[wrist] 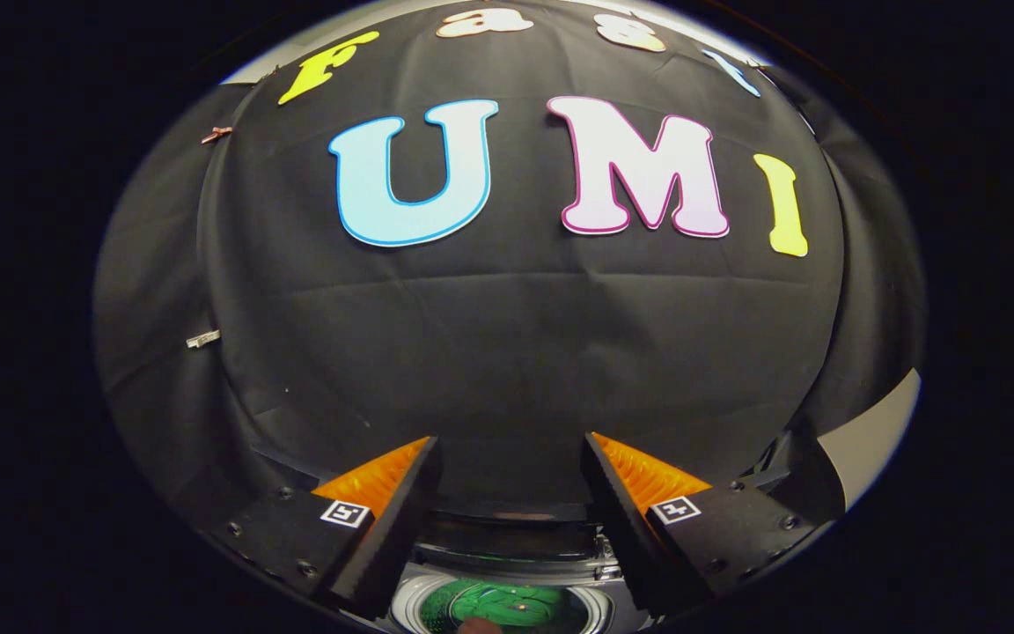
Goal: Put the clothes into the washing machine and then close the washing machine lid.
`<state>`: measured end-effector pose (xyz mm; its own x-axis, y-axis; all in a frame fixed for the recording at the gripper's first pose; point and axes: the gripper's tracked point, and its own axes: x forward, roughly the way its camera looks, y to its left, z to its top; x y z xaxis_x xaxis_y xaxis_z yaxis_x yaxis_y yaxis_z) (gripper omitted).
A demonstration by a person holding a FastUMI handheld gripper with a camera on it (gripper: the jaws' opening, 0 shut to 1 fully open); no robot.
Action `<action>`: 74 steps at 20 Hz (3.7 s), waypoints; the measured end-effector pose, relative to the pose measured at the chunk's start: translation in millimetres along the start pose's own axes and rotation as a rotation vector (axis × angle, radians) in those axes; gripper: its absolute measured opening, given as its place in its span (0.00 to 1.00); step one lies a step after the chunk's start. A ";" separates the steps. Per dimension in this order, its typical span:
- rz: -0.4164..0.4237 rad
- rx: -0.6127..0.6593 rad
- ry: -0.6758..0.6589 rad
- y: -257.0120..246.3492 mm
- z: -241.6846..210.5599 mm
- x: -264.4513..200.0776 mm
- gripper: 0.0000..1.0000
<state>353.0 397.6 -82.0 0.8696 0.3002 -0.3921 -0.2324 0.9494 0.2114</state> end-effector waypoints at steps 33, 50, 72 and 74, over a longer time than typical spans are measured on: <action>-0.099 0.004 0.226 2.4 -124.2 -80.5 0.99; -0.126 -0.296 -0.048 7.8 -63.9 -168.3 0.98; -0.302 -0.140 -0.299 -213.6 47.0 -358.4 0.97; -0.302 -0.130 -0.308 -222.3 49.6 -362.7 0.97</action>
<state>110.8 73.1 57.5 0.9914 -0.0156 -0.1299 0.0166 0.9998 0.0063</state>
